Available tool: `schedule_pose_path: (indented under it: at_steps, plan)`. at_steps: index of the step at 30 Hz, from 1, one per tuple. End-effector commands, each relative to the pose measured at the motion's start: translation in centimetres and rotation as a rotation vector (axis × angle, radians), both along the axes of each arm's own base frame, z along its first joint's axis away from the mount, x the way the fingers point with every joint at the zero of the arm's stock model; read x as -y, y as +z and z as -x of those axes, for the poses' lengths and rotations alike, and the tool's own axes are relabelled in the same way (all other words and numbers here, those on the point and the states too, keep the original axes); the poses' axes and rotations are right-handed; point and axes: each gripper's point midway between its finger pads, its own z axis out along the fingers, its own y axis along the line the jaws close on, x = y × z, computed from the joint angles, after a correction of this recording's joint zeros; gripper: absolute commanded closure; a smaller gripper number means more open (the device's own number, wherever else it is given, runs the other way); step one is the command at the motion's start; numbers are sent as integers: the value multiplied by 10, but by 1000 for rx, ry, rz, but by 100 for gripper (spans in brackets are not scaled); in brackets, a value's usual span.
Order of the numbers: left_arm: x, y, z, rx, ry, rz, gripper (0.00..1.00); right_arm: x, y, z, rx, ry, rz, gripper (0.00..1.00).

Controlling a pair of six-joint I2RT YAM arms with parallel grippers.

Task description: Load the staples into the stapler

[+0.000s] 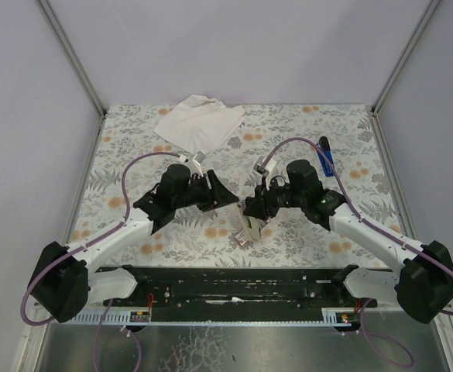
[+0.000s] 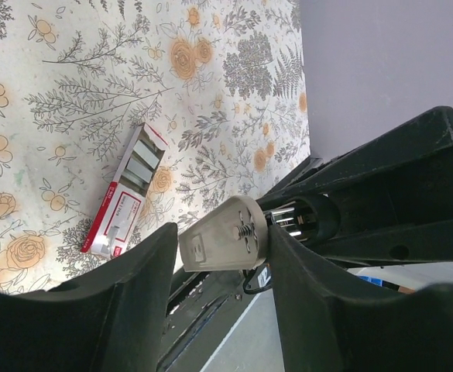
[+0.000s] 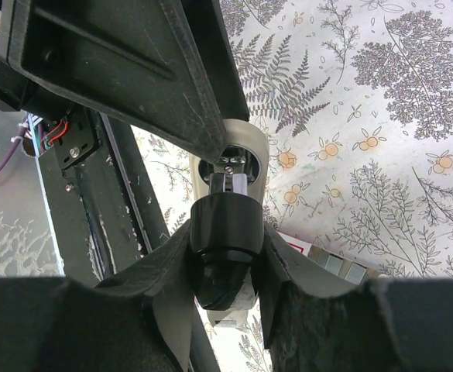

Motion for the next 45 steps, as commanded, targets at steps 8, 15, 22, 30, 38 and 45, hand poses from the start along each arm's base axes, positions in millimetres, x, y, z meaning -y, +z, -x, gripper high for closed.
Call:
schedule_pose_path:
  at_steps: [8,15,22,30,38,45]
  plan:
    - [6,-2,-5,17,-4,-34,63,-19,37,-8,125,45,-54,100]
    - [8,-18,1,-31,-19,-56,68,-21,36,-12,149,49,-32,100]
    - [8,-35,7,-73,-32,-99,71,-24,38,-17,180,59,-13,100]
    - [13,-39,21,-105,-75,-76,76,-27,36,-19,195,82,8,100]
    - [3,-36,13,-101,-32,-57,100,-22,38,-21,231,73,28,100]
    - [-22,-17,-9,-65,22,-25,100,-18,50,-26,280,47,29,100]
